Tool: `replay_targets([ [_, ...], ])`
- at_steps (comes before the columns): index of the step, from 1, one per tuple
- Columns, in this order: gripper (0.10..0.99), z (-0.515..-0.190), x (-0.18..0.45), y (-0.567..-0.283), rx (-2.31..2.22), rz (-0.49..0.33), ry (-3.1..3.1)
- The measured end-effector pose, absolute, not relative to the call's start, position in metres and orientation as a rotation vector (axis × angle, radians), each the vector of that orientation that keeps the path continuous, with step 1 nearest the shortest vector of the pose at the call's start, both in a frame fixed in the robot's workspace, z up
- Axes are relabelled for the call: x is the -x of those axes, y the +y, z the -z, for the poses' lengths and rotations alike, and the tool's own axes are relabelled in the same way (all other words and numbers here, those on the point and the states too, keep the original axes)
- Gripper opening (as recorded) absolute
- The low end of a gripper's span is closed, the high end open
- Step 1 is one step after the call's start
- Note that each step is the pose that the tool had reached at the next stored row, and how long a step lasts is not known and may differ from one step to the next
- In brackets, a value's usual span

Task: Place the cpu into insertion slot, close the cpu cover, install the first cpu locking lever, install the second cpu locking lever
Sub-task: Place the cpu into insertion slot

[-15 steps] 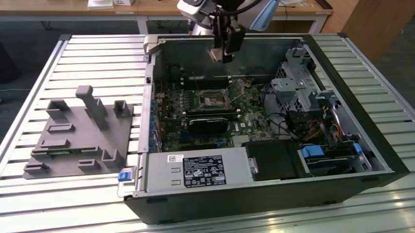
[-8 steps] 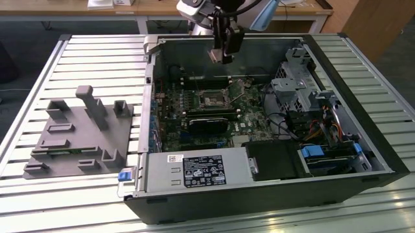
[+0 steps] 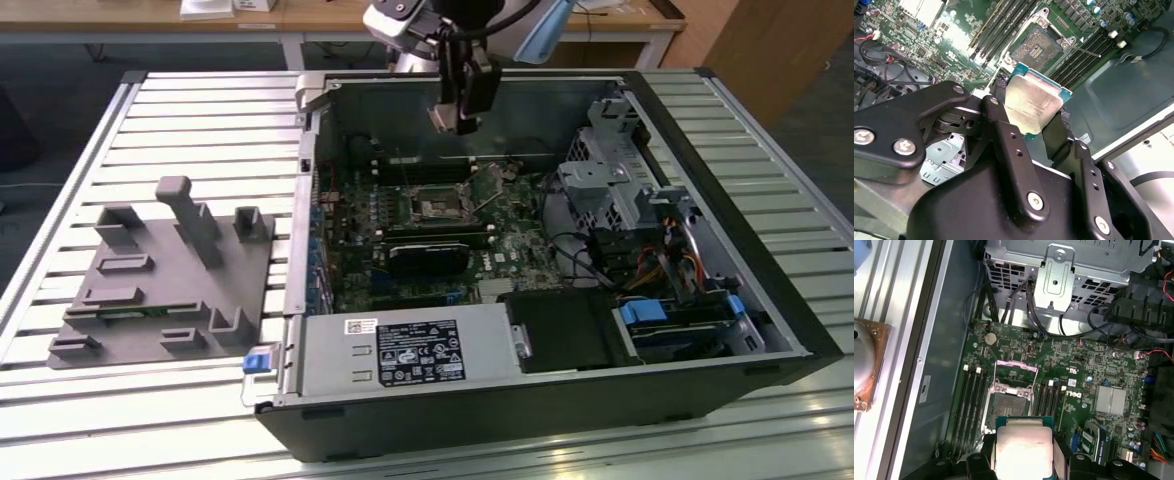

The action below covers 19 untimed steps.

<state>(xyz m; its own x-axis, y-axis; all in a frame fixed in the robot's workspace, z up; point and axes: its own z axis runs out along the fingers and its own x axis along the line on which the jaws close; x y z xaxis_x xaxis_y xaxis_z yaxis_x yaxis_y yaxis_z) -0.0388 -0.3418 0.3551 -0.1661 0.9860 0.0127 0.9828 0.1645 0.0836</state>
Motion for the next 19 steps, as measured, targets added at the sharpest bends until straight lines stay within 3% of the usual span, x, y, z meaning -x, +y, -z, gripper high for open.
replay_targets([
  [19,0.541,-0.343,0.039,-0.342,-2.008,-0.109,2.354],
])
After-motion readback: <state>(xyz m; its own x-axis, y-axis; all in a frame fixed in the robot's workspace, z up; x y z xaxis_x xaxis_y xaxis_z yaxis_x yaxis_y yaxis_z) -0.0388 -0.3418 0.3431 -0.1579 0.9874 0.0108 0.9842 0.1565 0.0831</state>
